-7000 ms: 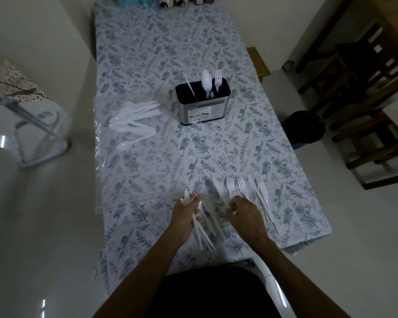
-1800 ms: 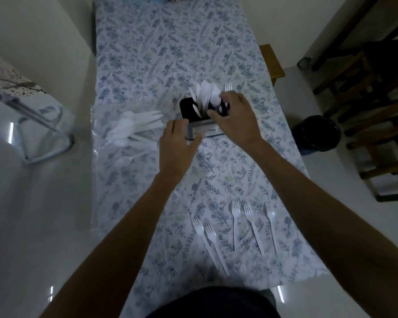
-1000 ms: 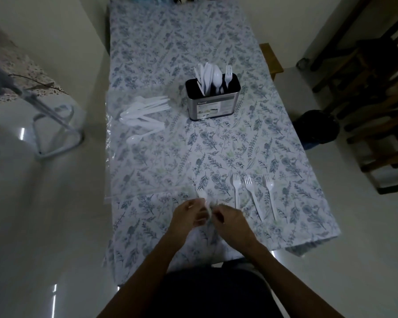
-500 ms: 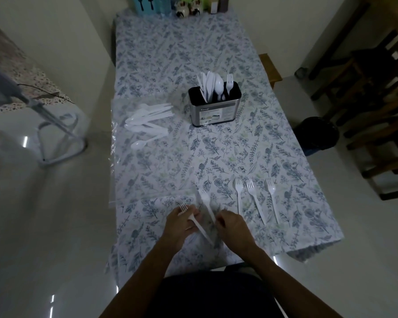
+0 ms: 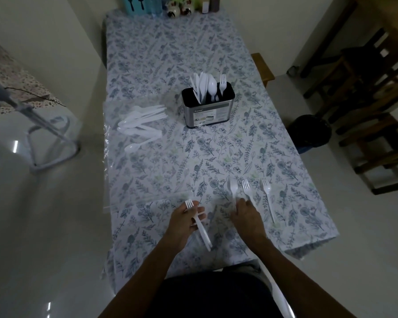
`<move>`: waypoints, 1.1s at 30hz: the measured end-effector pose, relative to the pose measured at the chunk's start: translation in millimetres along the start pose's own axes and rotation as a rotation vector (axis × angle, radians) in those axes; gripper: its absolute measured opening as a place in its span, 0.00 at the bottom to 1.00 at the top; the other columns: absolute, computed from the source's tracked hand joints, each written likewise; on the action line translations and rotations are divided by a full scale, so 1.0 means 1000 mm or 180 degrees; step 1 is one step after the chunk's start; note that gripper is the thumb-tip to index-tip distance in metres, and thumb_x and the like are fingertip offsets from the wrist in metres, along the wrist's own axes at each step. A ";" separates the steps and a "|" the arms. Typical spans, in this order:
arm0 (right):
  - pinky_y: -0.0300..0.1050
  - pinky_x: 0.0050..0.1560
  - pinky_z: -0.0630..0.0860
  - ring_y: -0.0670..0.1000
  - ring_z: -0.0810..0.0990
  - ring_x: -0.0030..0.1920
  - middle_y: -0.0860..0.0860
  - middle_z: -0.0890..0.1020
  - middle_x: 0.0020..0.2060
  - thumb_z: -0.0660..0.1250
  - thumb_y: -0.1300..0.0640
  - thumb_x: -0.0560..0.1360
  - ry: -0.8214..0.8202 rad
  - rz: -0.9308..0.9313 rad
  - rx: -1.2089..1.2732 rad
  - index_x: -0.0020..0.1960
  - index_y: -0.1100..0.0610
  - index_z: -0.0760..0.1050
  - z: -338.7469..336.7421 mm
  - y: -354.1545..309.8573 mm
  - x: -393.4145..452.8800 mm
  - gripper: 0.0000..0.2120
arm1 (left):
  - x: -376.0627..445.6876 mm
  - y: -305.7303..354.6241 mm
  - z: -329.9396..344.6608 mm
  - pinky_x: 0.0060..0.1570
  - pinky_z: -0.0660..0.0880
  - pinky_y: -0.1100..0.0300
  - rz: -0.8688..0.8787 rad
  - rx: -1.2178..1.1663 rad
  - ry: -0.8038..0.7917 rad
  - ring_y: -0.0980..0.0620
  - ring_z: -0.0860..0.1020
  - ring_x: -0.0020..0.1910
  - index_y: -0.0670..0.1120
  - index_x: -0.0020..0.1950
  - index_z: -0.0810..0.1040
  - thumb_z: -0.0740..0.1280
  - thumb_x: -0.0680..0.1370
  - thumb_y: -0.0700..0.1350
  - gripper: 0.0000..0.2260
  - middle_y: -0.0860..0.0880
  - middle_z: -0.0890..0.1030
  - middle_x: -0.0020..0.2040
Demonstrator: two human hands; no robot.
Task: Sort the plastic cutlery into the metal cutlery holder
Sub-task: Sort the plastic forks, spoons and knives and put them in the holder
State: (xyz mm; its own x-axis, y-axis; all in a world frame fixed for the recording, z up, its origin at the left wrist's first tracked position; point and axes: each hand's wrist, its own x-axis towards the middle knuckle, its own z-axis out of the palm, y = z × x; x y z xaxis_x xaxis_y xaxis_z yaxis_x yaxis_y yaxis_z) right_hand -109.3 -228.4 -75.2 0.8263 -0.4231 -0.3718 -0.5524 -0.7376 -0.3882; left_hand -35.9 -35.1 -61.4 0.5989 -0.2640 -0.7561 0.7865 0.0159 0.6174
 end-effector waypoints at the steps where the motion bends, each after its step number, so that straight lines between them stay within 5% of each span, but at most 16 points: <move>1: 0.49 0.48 0.75 0.59 0.78 0.50 0.60 0.78 0.52 0.61 0.57 0.82 -0.0041 0.0061 0.0055 0.58 0.63 0.72 0.001 -0.001 0.002 0.10 | 0.001 0.000 0.002 0.49 0.80 0.51 -0.0023 -0.0007 -0.0001 0.45 0.83 0.51 0.40 0.65 0.76 0.61 0.85 0.38 0.10 0.42 0.83 0.55; 5: 0.33 0.34 0.69 0.46 0.77 0.36 0.50 0.80 0.40 0.66 0.60 0.79 0.0042 -0.0083 0.0583 0.47 0.59 0.77 0.000 -0.009 -0.012 0.03 | 0.007 -0.002 0.007 0.51 0.79 0.48 -0.0115 -0.0061 0.0089 0.44 0.81 0.49 0.37 0.65 0.76 0.62 0.84 0.41 0.12 0.41 0.82 0.51; 8: 0.30 0.38 0.73 0.41 0.80 0.36 0.46 0.83 0.39 0.70 0.62 0.76 -0.0327 -0.0582 0.1307 0.48 0.58 0.82 -0.001 -0.018 -0.030 0.03 | 0.012 -0.002 0.007 0.49 0.82 0.47 -0.0122 -0.0142 0.0004 0.41 0.83 0.50 0.37 0.58 0.81 0.68 0.81 0.50 0.16 0.37 0.84 0.51; 10: 0.33 0.43 0.76 0.42 0.82 0.40 0.46 0.86 0.41 0.71 0.61 0.76 -0.0570 -0.0801 0.1444 0.49 0.55 0.84 -0.001 -0.019 -0.038 0.05 | 0.013 -0.002 0.009 0.41 0.82 0.53 -0.0061 -0.0278 -0.0137 0.46 0.85 0.43 0.36 0.57 0.79 0.68 0.82 0.53 0.19 0.37 0.84 0.48; 13: 0.39 0.46 0.78 0.42 0.83 0.42 0.45 0.86 0.43 0.71 0.58 0.76 -0.0684 -0.0882 0.1359 0.49 0.50 0.84 -0.001 -0.016 -0.040 0.05 | 0.015 -0.004 0.011 0.54 0.79 0.45 -0.0005 -0.0291 -0.0179 0.47 0.82 0.47 0.39 0.60 0.76 0.66 0.83 0.47 0.12 0.44 0.82 0.47; 17: 0.37 0.45 0.79 0.41 0.82 0.41 0.46 0.84 0.45 0.70 0.52 0.78 -0.0071 -0.0402 0.1161 0.52 0.53 0.82 -0.009 0.006 -0.026 0.06 | 0.012 -0.005 0.013 0.45 0.79 0.49 -0.0005 -0.0295 -0.0173 0.49 0.79 0.38 0.39 0.56 0.73 0.64 0.83 0.41 0.05 0.44 0.77 0.42; 21: 0.48 0.41 0.81 0.57 0.79 0.46 0.60 0.78 0.51 0.71 0.55 0.77 0.0806 0.0106 -0.0223 0.59 0.62 0.74 -0.017 0.041 -0.010 0.14 | 0.018 -0.007 0.013 0.37 0.78 0.54 -0.0148 -0.0306 0.0042 0.51 0.74 0.33 0.40 0.60 0.71 0.63 0.84 0.40 0.07 0.44 0.73 0.41; 24: 0.48 0.39 0.79 0.58 0.79 0.43 0.61 0.78 0.47 0.69 0.56 0.78 0.0626 0.0067 -0.0244 0.55 0.63 0.74 -0.014 0.052 -0.003 0.12 | 0.019 -0.007 0.013 0.38 0.77 0.52 -0.0317 -0.0377 0.0091 0.51 0.72 0.32 0.42 0.60 0.73 0.65 0.83 0.43 0.08 0.45 0.74 0.40; 28: 0.33 0.36 0.69 0.46 0.75 0.37 0.51 0.78 0.41 0.67 0.56 0.79 0.0176 0.0050 0.0211 0.48 0.56 0.73 -0.014 0.032 -0.007 0.05 | 0.015 -0.006 0.016 0.37 0.78 0.55 -0.0392 -0.0416 0.0098 0.51 0.74 0.32 0.43 0.59 0.73 0.66 0.83 0.45 0.08 0.46 0.76 0.38; 31: 0.30 0.37 0.73 0.44 0.79 0.38 0.48 0.81 0.39 0.71 0.57 0.76 -0.0183 -0.0472 0.0796 0.46 0.55 0.76 -0.012 -0.003 -0.025 0.04 | 0.016 -0.007 0.015 0.38 0.78 0.55 -0.0233 -0.0246 0.0005 0.49 0.78 0.35 0.42 0.59 0.76 0.69 0.81 0.52 0.15 0.44 0.78 0.41; 33: 0.36 0.40 0.78 0.45 0.80 0.38 0.48 0.82 0.39 0.72 0.54 0.76 -0.0400 -0.0820 0.0903 0.45 0.55 0.78 -0.008 -0.025 -0.038 0.05 | 0.017 -0.008 0.017 0.42 0.80 0.52 -0.0082 -0.0249 -0.0133 0.45 0.83 0.43 0.39 0.61 0.76 0.70 0.80 0.53 0.19 0.39 0.82 0.48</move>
State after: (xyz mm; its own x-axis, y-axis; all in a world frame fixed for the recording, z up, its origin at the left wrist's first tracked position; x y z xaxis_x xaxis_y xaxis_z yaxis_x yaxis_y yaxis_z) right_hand -126.3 -197.8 -44.6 0.9315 -0.1627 -0.3253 -0.3519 -0.6291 -0.6931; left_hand -35.1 -55.5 -75.5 0.5728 -0.3054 -0.7607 0.8118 0.0834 0.5779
